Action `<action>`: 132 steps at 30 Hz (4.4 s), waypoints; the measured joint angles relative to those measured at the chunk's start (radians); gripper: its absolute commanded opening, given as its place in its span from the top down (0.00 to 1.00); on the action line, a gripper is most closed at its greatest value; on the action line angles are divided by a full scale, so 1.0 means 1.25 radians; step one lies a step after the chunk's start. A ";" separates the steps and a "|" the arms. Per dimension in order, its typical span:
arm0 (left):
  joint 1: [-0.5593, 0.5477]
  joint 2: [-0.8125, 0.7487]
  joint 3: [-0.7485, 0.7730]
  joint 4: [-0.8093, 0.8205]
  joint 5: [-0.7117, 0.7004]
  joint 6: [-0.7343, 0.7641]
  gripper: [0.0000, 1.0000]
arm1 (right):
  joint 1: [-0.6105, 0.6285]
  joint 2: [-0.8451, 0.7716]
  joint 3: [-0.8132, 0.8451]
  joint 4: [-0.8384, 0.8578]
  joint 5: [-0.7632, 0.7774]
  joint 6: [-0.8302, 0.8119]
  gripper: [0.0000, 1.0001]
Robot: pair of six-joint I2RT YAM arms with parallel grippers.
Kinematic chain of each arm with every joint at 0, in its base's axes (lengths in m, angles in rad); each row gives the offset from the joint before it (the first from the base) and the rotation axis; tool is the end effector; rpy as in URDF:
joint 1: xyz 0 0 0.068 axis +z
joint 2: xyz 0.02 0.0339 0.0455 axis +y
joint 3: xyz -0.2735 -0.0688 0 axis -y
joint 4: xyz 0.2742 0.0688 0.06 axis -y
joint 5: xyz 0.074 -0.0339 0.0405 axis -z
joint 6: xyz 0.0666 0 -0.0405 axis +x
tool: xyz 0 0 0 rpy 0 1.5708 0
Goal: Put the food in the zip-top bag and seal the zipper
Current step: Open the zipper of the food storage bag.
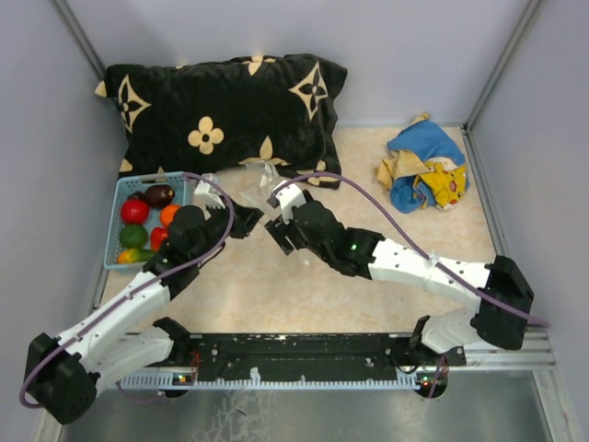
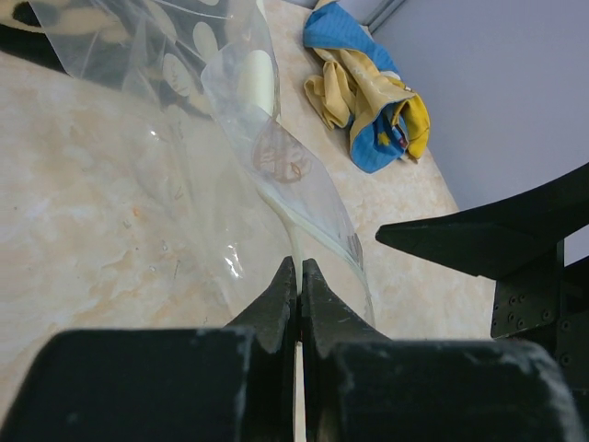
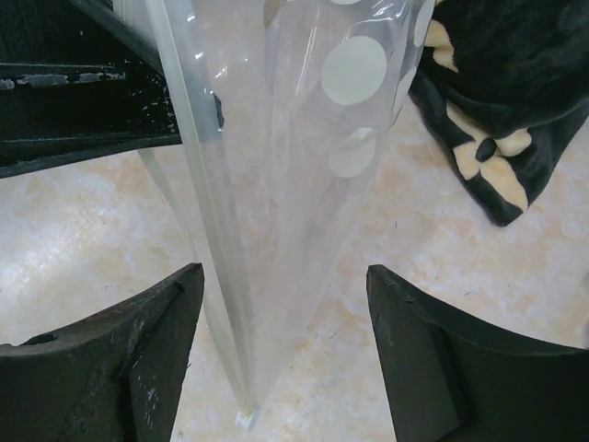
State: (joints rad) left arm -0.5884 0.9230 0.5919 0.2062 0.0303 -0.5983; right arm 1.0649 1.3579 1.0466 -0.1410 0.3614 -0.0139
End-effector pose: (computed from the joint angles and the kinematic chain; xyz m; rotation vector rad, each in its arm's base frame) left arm 0.2262 -0.1533 0.2817 0.0150 1.7808 -0.9008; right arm 0.1971 0.3072 0.2944 -0.8279 1.8265 0.3107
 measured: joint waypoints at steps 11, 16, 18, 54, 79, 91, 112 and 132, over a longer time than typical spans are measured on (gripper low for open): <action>0.000 0.007 0.080 -0.070 0.055 0.040 1.00 | 0.000 -0.012 0.002 0.005 0.092 -0.009 0.33; 0.000 0.005 0.085 -0.095 0.079 0.047 1.00 | 0.000 -0.011 0.002 0.029 0.129 -0.020 0.39; 0.000 0.005 0.091 -0.109 0.089 0.048 1.00 | 0.000 -0.011 0.002 0.045 0.136 -0.029 0.41; 0.000 -0.056 0.099 -0.210 0.026 0.083 0.43 | 0.002 0.023 0.055 0.098 0.305 -0.128 1.00; 0.000 -0.128 -0.138 -0.106 -0.049 -0.111 0.17 | 0.042 0.188 0.123 0.059 0.274 0.185 1.00; 0.000 -0.127 -0.150 -0.069 -0.056 -0.130 0.85 | 0.042 0.188 0.121 0.066 0.258 0.222 1.00; 0.000 -0.123 -0.090 -0.143 -0.058 -0.040 1.00 | 0.042 0.224 0.159 0.074 0.325 -0.010 1.00; 0.000 -0.092 -0.009 -0.229 -0.187 0.046 1.00 | 0.029 0.165 0.260 -0.181 0.442 0.000 1.00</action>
State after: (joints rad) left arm -0.5884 0.8078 0.5812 -0.0799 -0.2039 -0.5411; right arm 1.1011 1.5642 1.3712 -0.3672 0.9142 -0.0135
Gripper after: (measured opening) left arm 0.009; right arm 0.006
